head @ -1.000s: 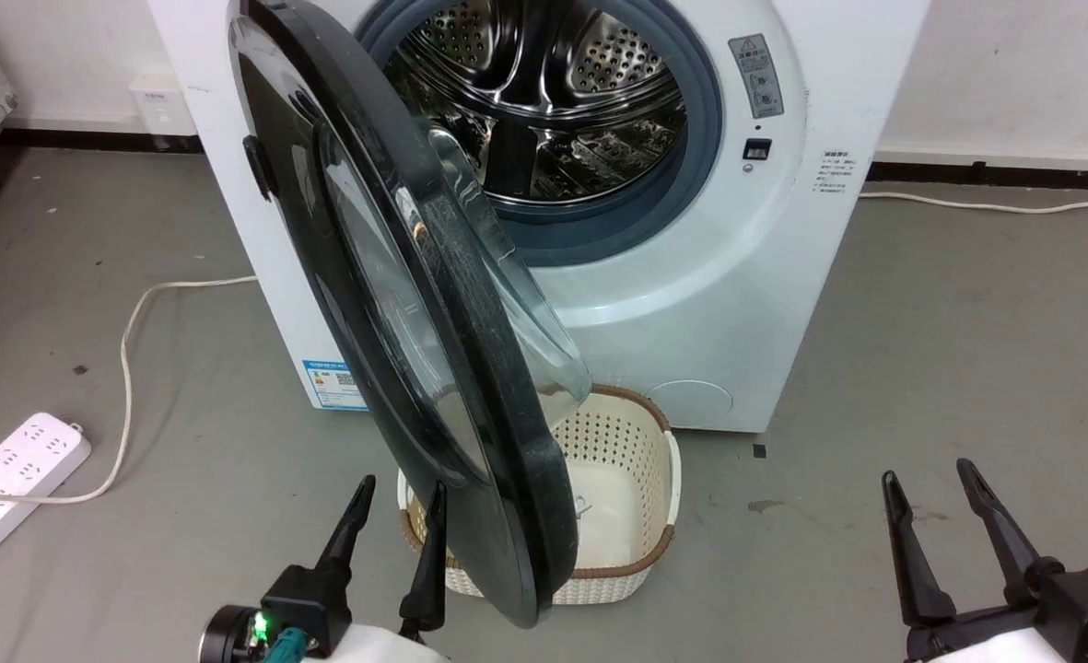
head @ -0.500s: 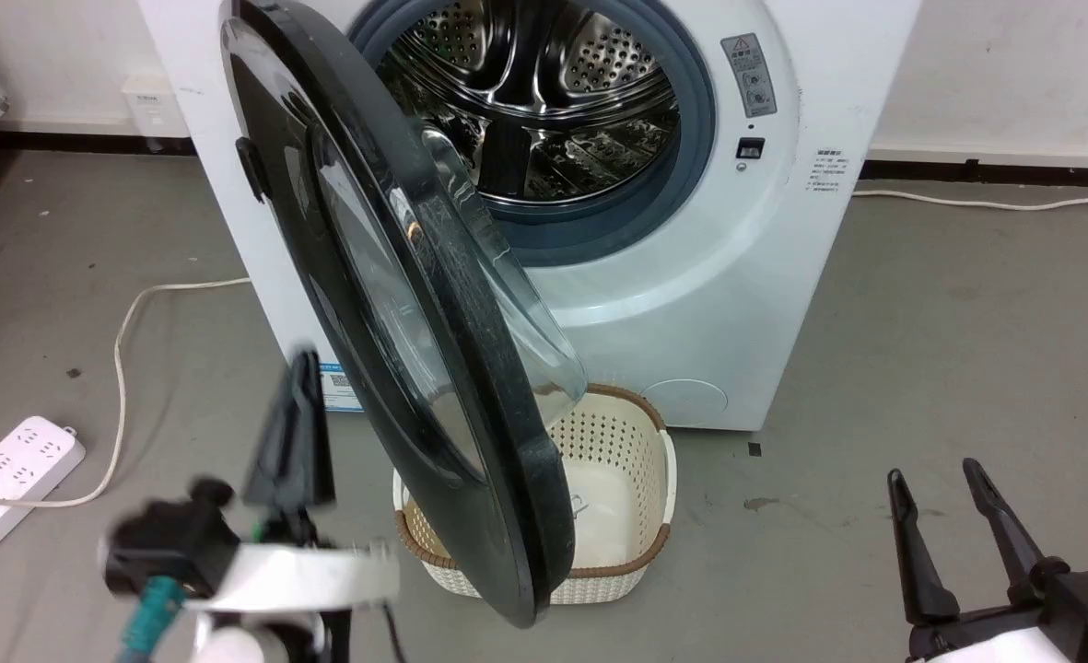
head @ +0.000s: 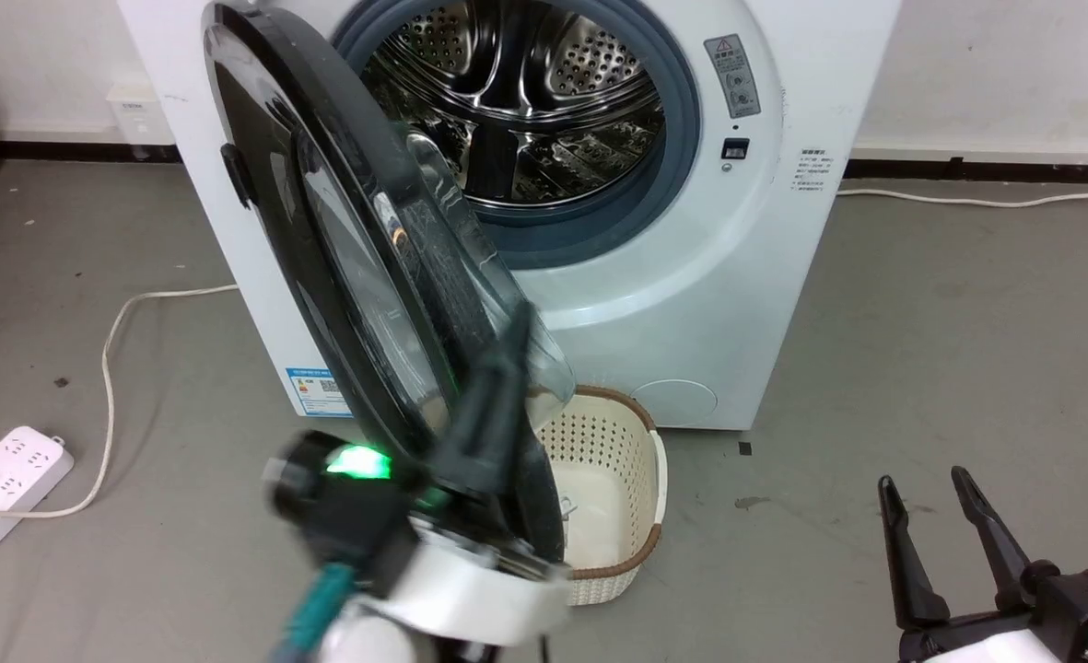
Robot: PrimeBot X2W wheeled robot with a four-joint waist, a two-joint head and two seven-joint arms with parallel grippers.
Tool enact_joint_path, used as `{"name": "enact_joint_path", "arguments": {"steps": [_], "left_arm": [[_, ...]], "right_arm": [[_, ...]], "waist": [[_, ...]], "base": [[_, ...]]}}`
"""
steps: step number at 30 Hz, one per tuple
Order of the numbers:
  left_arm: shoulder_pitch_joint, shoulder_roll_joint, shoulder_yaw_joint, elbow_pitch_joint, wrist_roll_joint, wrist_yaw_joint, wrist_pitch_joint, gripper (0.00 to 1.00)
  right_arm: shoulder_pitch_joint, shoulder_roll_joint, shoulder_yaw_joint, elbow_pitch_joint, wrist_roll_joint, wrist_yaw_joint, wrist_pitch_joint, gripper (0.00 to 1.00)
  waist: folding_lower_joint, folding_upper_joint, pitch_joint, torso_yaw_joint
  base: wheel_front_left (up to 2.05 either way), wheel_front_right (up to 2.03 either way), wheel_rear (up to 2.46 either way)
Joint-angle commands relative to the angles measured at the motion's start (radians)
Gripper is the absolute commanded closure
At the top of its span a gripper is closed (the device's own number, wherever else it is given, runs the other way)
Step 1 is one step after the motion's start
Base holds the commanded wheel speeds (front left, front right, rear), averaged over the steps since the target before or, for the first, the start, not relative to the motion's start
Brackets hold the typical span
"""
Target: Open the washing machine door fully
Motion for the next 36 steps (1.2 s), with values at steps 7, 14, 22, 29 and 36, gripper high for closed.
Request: {"name": "enact_joint_path", "arguments": {"steps": [7, 14, 22, 29, 36], "left_arm": [[0.041, 0.002, -0.129, 0.130, -0.063, -0.003, 0.096, 1.00], [0.061, 0.003, -0.162, 0.297, -0.140, -0.003, 0.127, 1.00], [0.039, 0.011, -0.139, 0.398, -0.151, 0.001, 0.092, 1.00], [0.054, 0.019, -0.140, 0.414, -0.161, 0.004, 0.083, 1.00], [0.090, 0.050, -0.115, 0.390, -0.175, 0.028, 0.092, 1.00]], "right_arm": [[-0.012, 0.005, 0.006, 0.018, 0.022, 0.001, -0.004, 0.00], [-0.013, 0.005, 0.011, 0.031, 0.032, 0.001, -0.005, 0.00], [-0.003, 0.005, 0.012, 0.042, 0.041, 0.001, -0.005, 0.00], [0.004, 0.005, 0.018, 0.053, 0.051, 0.001, -0.005, 0.00], [0.003, 0.005, 0.027, 0.071, 0.060, 0.001, -0.005, 0.00]], "waist": [[0.0000, 0.0000, -0.002, -0.005], [0.0000, 0.0000, -0.001, 0.005], [0.0000, 0.0000, -0.001, 0.069], [0.0000, 0.0000, -0.012, 0.191], [0.0000, 0.0000, -0.024, 0.315]], "base": [[0.00, 0.00, 0.00], [0.00, 0.00, 0.00], [0.00, 0.00, 0.00], [0.00, 0.00, 0.00], [0.00, 0.00, 0.00]]}}
